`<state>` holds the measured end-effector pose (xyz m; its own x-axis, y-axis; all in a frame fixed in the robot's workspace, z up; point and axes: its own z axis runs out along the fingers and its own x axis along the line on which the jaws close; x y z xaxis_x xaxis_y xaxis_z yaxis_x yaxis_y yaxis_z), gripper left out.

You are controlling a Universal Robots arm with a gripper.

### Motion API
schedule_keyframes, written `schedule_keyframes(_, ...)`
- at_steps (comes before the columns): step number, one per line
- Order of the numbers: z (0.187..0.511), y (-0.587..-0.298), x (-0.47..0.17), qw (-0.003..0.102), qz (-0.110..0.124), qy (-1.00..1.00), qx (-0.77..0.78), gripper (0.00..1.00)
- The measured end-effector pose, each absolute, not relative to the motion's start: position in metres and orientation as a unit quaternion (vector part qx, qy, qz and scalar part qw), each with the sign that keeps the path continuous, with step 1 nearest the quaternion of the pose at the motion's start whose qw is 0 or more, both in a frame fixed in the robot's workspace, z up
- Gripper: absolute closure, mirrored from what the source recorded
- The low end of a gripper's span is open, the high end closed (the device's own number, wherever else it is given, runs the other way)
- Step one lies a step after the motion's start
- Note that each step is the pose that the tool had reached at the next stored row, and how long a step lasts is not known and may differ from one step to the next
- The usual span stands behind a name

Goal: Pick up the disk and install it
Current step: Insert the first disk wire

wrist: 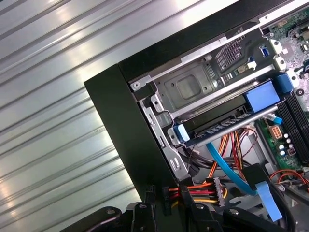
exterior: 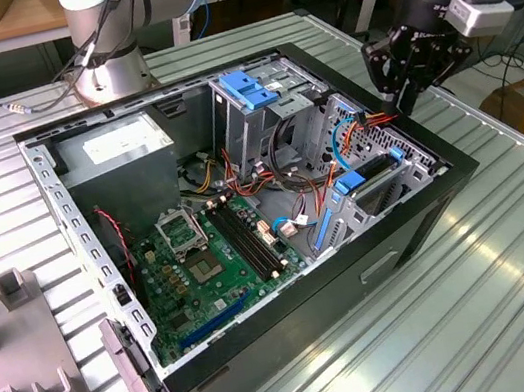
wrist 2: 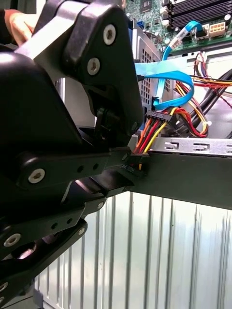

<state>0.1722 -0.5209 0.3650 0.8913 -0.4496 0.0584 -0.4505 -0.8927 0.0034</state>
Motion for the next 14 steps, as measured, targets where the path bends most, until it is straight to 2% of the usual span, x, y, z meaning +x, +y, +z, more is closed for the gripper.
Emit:
schedule_keyframes(5, 0.3650, -0.5209, 0.1722, 0.010, 0.029, -0.231, 0.972, 0.67)
schedule_keyframes(6, 0.3651, -0.5209, 0.1722, 0.010, 0.029, -0.231, 0.972, 0.69)
schedule_keyframes(8, 0.3662, -0.5209, 0.1722, 0.011, 0.029, -0.231, 0.972, 0.82)
schedule_keyframes(14, 0.3706, -0.5209, 0.1722, 0.012, 0.029, -0.234, 0.972, 0.83)
